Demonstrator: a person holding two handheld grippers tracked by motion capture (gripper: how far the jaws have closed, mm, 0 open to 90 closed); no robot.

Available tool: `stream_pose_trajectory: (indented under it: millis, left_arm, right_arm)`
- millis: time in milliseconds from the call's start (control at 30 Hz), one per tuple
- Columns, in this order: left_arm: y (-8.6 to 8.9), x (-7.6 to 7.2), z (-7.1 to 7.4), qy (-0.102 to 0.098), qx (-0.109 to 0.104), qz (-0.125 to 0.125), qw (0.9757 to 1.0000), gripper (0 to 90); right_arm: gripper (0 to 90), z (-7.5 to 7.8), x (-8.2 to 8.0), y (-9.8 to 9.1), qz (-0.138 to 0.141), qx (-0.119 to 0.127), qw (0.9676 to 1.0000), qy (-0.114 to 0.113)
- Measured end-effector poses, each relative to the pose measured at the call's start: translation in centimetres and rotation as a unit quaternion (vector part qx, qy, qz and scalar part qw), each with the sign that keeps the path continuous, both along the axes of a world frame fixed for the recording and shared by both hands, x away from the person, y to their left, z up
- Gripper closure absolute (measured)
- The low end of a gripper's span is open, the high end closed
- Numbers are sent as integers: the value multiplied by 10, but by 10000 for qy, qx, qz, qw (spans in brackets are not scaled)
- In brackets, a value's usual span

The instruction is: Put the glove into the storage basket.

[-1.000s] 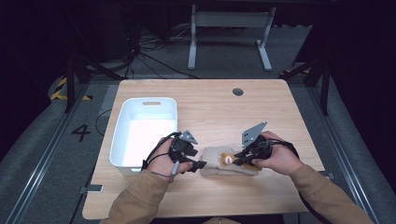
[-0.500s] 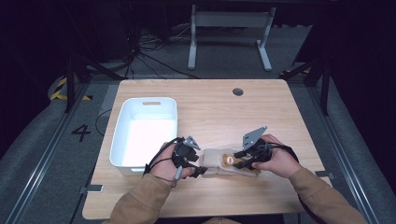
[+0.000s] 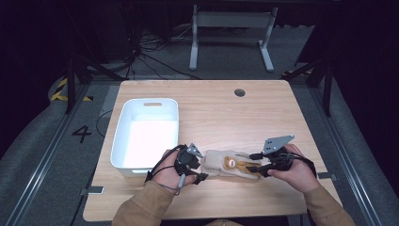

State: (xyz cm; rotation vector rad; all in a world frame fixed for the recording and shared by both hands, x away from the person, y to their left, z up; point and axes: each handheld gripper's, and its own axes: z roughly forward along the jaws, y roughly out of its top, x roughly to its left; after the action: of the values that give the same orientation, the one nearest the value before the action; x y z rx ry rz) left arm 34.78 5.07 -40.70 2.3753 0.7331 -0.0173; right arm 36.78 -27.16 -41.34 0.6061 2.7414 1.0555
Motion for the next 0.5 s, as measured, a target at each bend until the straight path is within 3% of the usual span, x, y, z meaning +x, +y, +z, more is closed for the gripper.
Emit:
stream_pose_trajectory:
  millis: [200, 500]
  left_arm:
    - [-5, 3, -3, -83, 68, 16, 9999, 537]
    - [-9, 8, -10, -49, 123, 5, 9999, 579]
  right_arm:
    - [524, 2, -7, -25, -413, -60, 9991, 63]
    - [483, -15, -7, -29, -480, -417, 9976, 286]
